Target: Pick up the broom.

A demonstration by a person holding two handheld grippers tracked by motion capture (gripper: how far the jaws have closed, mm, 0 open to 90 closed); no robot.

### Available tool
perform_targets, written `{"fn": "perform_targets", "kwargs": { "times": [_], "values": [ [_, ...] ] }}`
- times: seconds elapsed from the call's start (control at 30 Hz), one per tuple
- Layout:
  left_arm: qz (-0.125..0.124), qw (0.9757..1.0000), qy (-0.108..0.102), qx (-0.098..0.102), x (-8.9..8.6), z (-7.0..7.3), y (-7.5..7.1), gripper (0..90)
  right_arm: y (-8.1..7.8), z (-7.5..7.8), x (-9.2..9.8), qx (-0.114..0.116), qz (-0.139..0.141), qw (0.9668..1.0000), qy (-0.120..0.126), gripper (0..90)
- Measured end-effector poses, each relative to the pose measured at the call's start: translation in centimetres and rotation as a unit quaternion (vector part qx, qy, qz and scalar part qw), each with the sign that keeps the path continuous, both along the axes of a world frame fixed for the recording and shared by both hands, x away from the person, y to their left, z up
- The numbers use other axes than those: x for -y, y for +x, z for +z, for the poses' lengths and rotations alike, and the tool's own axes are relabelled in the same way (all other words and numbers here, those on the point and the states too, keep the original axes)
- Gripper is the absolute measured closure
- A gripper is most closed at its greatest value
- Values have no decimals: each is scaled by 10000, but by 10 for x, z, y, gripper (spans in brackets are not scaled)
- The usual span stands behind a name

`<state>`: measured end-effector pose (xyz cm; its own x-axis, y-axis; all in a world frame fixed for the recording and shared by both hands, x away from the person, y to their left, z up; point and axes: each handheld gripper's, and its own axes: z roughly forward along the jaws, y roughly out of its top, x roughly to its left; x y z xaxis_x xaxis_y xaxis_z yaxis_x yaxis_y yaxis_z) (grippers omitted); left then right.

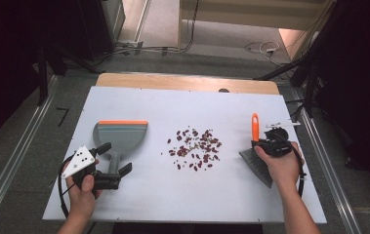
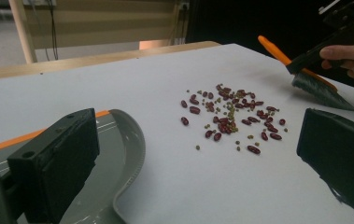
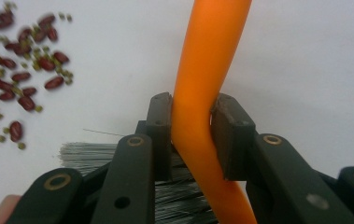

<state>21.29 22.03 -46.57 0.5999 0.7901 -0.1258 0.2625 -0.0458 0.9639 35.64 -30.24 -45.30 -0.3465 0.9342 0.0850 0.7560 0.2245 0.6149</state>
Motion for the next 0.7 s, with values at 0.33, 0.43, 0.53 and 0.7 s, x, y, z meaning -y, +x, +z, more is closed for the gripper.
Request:
{"fn": "perform_targets", "kwargs": {
  "times": [0.33, 0.43, 0.53, 0.7],
  "values": [
    [-141, 9998, 5, 105, 22, 16, -2, 2, -35, 5, 26, 1417, 60, 9862, 857, 681],
    [-171, 9997, 124, 126, 27, 18, -2, 2, -42, 9, 33, 1762, -41, 9774, 1170, 683],
    [-267, 9994, 209, 45, 37, 17, 1, 2, -46, 7, 35, 1988, -44, 9719, 1261, 683],
    [-367, 9991, 188, 43, 51, 21, 8, 3, -52, 12, 34, 2225, -47, 9630, 1523, 684]
  ]
}}
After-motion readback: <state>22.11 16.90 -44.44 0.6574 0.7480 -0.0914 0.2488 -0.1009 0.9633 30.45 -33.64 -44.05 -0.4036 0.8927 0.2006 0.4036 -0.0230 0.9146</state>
